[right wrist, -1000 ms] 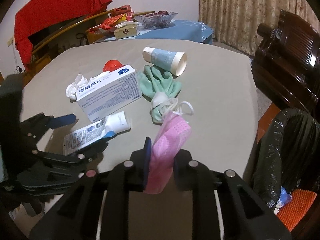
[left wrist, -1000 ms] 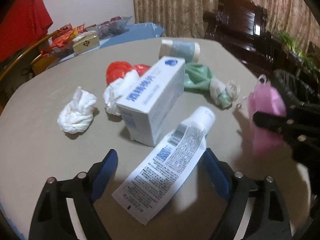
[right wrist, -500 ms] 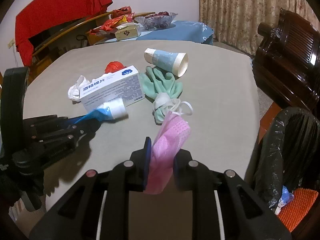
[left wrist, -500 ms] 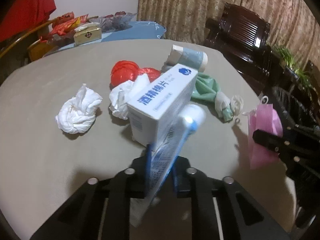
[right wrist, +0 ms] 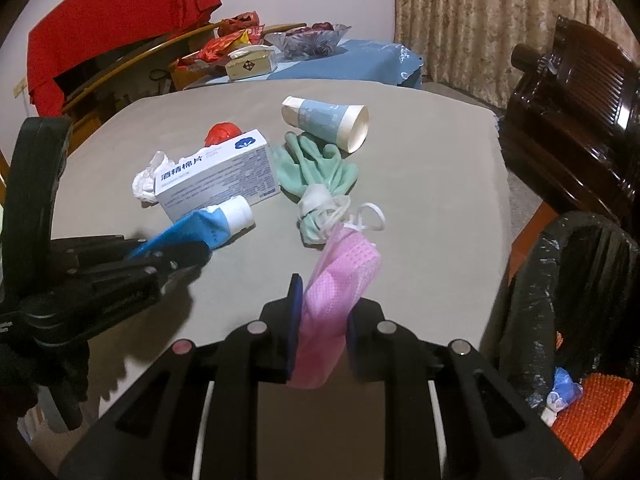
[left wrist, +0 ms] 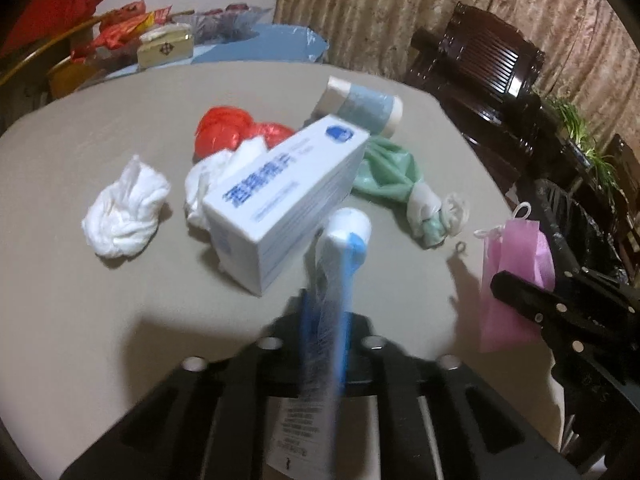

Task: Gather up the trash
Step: 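Carry the pink mask and toothpaste tube toward the bin, then open both grippers over the bin to drop the mask and tube, then move both tools back over the table toward the remaining items, then grasp the white alcohol-pad box with the left gripper while the right gripper grasps the green glove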

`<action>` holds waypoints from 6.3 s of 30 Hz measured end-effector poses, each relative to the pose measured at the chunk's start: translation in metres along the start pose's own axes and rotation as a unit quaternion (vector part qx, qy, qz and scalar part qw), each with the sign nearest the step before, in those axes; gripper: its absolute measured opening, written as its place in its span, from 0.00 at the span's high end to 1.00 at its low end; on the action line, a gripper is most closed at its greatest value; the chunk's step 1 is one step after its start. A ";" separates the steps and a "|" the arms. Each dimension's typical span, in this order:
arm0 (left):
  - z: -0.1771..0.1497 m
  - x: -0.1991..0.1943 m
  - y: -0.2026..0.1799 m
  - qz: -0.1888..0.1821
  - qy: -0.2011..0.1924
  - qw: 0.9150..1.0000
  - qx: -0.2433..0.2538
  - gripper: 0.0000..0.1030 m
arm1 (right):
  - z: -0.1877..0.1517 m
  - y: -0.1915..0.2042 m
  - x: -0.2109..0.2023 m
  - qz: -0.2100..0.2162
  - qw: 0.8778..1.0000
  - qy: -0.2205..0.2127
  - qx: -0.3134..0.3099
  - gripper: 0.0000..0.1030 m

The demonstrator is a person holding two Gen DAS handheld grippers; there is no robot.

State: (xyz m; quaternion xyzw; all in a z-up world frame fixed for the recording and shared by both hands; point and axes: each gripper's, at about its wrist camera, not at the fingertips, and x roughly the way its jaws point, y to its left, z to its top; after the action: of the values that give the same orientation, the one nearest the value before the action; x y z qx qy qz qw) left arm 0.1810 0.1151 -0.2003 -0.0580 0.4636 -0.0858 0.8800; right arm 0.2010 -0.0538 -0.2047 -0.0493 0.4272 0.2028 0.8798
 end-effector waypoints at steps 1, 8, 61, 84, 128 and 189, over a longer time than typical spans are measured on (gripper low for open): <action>0.000 -0.003 -0.002 -0.001 -0.004 1.000 0.002 0.98 | 0.000 -0.001 -0.002 0.000 1.000 -0.002 0.000 0.82; 0.005 -0.032 -0.020 -0.002 -0.039 0.999 0.014 0.98 | 0.005 -0.003 -0.023 0.004 1.000 -0.022 0.006 0.82; 0.036 -0.079 -0.263 -0.153 -0.098 0.968 0.173 0.99 | -0.059 -0.178 -0.228 -0.167 0.966 -0.144 0.132 0.82; 0.045 -0.058 -0.281 -0.181 -0.091 0.963 0.177 0.28 | -0.096 -0.217 -0.220 -0.219 0.950 -0.123 0.185 0.08; 0.017 -0.082 0.018 0.069 -0.134 0.988 0.022 0.23 | 0.035 -0.020 -0.089 -0.027 0.989 -0.136 0.044 0.05; 0.033 -0.048 0.029 0.041 -0.094 0.995 -0.016 0.68 | 0.061 -0.005 0.013 -0.030 0.996 -0.081 0.031 0.07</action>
State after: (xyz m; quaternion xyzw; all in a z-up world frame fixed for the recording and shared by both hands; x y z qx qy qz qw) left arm 0.1848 0.1545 -0.1487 -0.0607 0.3822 -0.0365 0.9214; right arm 0.2551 -0.0389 -0.1763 -0.0185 0.3590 0.1664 0.9182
